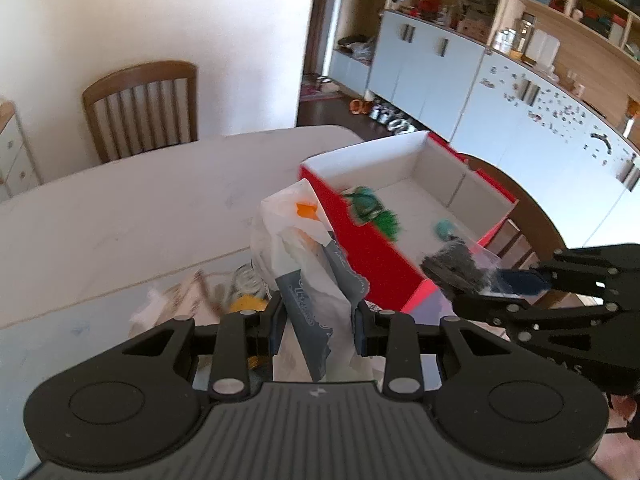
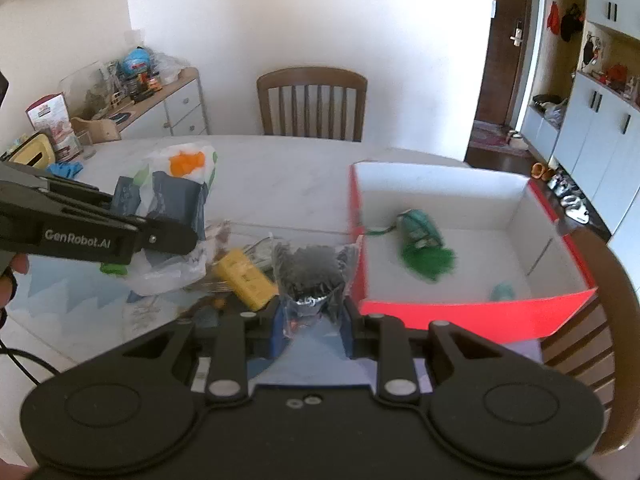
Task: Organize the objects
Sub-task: 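Carry snack bag and dark packet into the red box and release both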
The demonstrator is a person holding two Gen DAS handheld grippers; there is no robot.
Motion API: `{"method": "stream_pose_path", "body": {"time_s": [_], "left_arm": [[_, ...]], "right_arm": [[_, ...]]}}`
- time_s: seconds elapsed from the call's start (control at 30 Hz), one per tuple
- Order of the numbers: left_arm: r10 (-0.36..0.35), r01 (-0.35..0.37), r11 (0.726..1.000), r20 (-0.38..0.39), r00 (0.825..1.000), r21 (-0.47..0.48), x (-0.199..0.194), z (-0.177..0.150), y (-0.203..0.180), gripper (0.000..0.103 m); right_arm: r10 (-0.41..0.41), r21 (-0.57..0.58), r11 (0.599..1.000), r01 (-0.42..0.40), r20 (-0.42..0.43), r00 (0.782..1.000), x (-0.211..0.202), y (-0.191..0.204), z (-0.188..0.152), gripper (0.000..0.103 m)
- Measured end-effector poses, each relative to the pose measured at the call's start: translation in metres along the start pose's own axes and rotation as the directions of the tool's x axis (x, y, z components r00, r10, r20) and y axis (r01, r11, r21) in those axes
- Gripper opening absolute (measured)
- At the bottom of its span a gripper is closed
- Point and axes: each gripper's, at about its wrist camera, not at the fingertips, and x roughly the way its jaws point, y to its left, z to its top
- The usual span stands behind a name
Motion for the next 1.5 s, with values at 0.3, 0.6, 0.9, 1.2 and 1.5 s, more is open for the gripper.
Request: {"method": "stream_pose_path", "body": {"time_s": [0.3, 0.6, 0.9, 1.2, 1.5], "left_arm": [[-0.018, 0.018, 0.999, 0.005, 1.000, 0.050, 0.027, 0.032, -0.047, 0.032], [-0.016, 0.019, 0.998, -0.043, 0.999, 0.067, 0.072, 0.060, -0.084, 0.032], [0.009, 0.000, 0.997, -0.118, 0.993, 0.075, 0.125, 0.080, -0.116, 0.033], [0.058, -0.044, 0.997, -0.212, 0.976, 0.070, 0.183, 0.090, -0.133, 0.033], [0.105, -0.106, 0.994, -0.295, 0.950, 0.013, 0.232, 0.087, -0.128, 0.033]], "right_arm": [[-0.036, 0.011, 0.999, 0.036, 0.016, 0.999, -0.005, -0.059, 0.011, 0.026], [-0.063, 0.036, 0.997, 0.064, -0.012, 0.998, 0.007, -0.120, 0.019, 0.027], [-0.085, 0.020, 0.996, 0.086, -0.045, 0.995, 0.036, -0.168, 0.028, 0.027], [-0.096, -0.014, 0.995, 0.095, -0.090, 0.991, 0.081, -0.199, 0.034, 0.027], [-0.059, -0.033, 0.998, 0.054, -0.196, 0.979, 0.137, -0.212, 0.038, 0.027]]}}
